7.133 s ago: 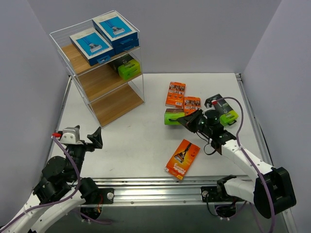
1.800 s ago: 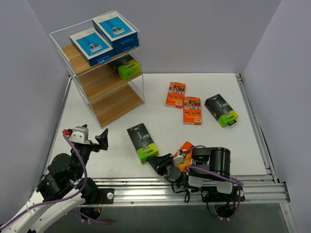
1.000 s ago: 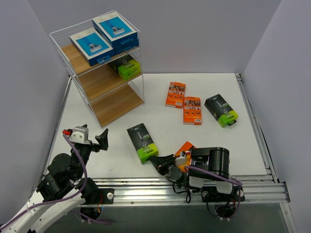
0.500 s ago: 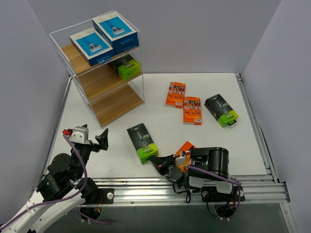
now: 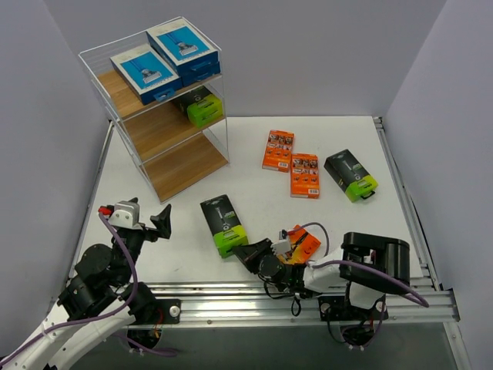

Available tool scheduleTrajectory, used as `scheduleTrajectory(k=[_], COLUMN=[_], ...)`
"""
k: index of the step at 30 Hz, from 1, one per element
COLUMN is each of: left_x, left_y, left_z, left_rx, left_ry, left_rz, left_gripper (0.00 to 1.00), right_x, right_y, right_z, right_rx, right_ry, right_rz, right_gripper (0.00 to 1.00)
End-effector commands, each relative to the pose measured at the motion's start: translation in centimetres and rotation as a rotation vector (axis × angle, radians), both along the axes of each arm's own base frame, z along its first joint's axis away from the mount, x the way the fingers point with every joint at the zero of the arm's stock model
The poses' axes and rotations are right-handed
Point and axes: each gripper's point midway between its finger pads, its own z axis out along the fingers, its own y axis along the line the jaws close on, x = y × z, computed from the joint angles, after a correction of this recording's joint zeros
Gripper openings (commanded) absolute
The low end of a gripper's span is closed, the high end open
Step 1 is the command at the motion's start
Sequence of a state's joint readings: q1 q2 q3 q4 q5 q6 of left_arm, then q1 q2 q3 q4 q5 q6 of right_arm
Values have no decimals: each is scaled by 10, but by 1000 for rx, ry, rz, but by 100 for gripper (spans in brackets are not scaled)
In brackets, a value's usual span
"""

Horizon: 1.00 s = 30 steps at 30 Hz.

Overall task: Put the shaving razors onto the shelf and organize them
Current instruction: Grab a shaving razor with the right arm

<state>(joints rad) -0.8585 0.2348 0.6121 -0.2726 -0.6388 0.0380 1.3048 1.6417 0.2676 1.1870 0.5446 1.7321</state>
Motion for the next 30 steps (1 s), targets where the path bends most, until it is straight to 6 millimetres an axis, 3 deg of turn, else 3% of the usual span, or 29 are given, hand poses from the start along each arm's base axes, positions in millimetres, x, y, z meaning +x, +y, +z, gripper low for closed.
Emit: scheduleTrajectory(k=[1, 9, 13, 19, 20, 23, 28, 30], left_x=[-2, -4, -6, -9, -9, -12, -14, -20], left_y=[2, 4, 11, 29, 33, 47, 44, 40], left_z=[12, 14, 18, 24, 25, 34, 35, 36], left_rx=[-34, -40, -60, -135, -152, -213, -291, -416], left_ry=[-36, -45, -45, -32, -29, -13, 117, 195], left_rz=[-2, -2, 20, 98, 114, 181, 204, 195], left_gripper=[97, 97, 97, 97, 97, 97, 97, 97], right_x=[12, 34, 52, 75, 79, 87, 105, 114], right_y=[0, 11, 29, 43, 49, 58, 79, 83], right_z=[14, 40, 71, 106, 119, 128, 157, 165], right_rx=[-91, -98, -145, -128, -108, -110, -75, -67], right_ry=[-43, -80, -139, -203, -223, -245, -291, -304], right_rz=[-12, 85, 146, 192, 196, 230, 270, 273], right_gripper=[0, 0, 0, 0, 0, 0, 0, 0])
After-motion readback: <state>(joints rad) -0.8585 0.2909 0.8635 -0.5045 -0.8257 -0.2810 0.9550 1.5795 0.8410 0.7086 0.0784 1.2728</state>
